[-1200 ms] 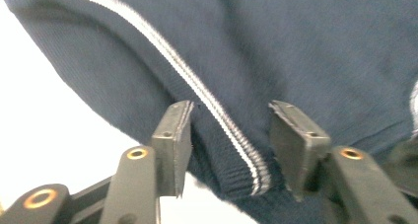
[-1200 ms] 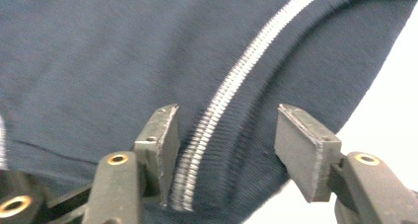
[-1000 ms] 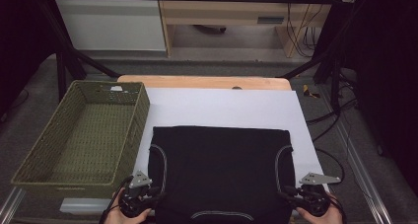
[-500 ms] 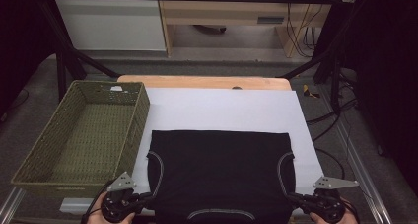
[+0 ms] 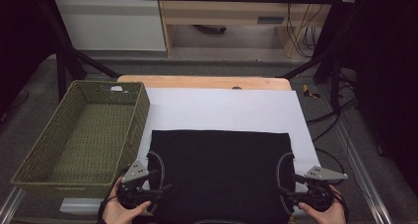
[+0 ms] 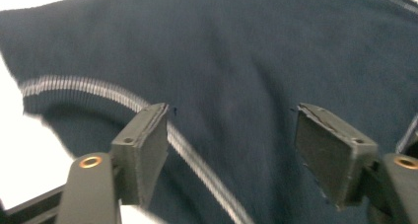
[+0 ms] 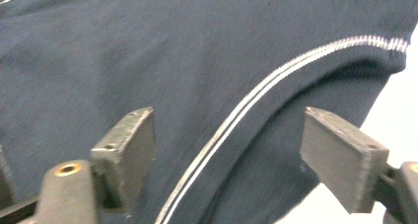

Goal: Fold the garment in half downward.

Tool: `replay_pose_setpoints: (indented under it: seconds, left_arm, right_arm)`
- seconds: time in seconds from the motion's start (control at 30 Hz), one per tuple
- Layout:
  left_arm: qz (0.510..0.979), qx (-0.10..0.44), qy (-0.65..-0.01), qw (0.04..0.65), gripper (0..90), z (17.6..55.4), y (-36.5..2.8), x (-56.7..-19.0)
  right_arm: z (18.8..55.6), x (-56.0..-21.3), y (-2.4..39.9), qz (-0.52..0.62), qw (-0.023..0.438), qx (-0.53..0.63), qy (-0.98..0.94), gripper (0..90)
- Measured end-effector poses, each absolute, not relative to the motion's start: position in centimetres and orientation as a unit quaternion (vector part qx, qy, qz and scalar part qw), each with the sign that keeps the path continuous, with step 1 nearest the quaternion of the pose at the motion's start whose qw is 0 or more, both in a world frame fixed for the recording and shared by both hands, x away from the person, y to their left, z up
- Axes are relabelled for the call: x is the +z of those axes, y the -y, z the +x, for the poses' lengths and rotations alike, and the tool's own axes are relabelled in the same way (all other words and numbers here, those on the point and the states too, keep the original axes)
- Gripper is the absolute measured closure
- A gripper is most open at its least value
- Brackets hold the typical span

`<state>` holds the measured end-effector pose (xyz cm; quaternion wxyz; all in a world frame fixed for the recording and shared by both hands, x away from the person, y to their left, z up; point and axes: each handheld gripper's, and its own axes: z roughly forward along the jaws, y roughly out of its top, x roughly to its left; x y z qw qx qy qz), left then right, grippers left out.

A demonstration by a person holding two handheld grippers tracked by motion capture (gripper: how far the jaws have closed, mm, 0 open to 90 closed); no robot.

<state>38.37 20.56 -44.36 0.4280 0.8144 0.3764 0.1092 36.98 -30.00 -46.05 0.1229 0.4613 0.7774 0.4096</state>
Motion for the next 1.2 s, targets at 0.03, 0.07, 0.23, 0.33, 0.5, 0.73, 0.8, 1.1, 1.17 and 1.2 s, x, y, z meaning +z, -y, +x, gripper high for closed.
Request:
replay_pose_setpoints:
  seconds: [0.03, 0.07, 0.23, 0.33, 0.5, 0.73, 0.8, 1.1, 1.17, 1.2]
  left_arm:
    - [0.814, 0.112, -0.373, 0.43, 24.9, 38.7, -20.4, -44.3]
    - [0.815, 0.112, -0.369, 0.433, 22.3, 39.1, -20.2, -44.3]
    - [0.816, 0.127, -0.358, 0.436, 10.8, 40.7, -19.0, -44.0]
    - [0.817, 0.137, -0.353, 0.435, 5.5, 41.6, -18.3, -43.6]
    - [0.82, 0.139, -0.338, 0.441, 0.5, 43.2, -17.2, -42.9]
    - [0.812, 0.131, -0.349, 0.449, 0.0, 46.2, -15.8, -42.2]
    - [0.811, 0.133, -0.348, 0.451, 0.0, 46.6, -15.7, -42.1]
    - [0.799, 0.168, -0.365, 0.448, 0.0, 50.7, -15.4, -41.6]
    - [0.798, 0.172, -0.374, 0.44, 0.0, 51.6, -15.5, -41.9]
    - [0.797, 0.169, -0.38, 0.438, 0.0, 52.1, -15.5, -42.1]
  right_arm:
    - [37.4, -46.1, 30.0, 0.458, 0.129, 0.413, -0.777, 21.0]
    - [37.7, -46.0, 30.0, 0.456, 0.133, 0.416, -0.775, 20.3]
    - [39.3, -45.6, 29.4, 0.447, 0.137, 0.426, -0.775, 14.9]
    - [40.3, -45.2, 29.0, 0.445, 0.137, 0.427, -0.775, 13.3]
    - [41.9, -44.2, 28.6, 0.446, 0.147, 0.427, -0.773, 11.1]
    - [44.2, -42.7, 28.3, 0.455, 0.178, 0.432, -0.758, 10.2]
    - [44.5, -42.6, 28.3, 0.457, 0.181, 0.432, -0.756, 10.3]
    - [47.8, -42.4, 28.5, 0.475, 0.192, 0.43, -0.744, 10.9]
    - [48.3, -42.6, 28.6, 0.478, 0.193, 0.429, -0.742, 11.2]
    - [48.3, -42.6, 28.6, 0.478, 0.193, 0.429, -0.742, 11.2]
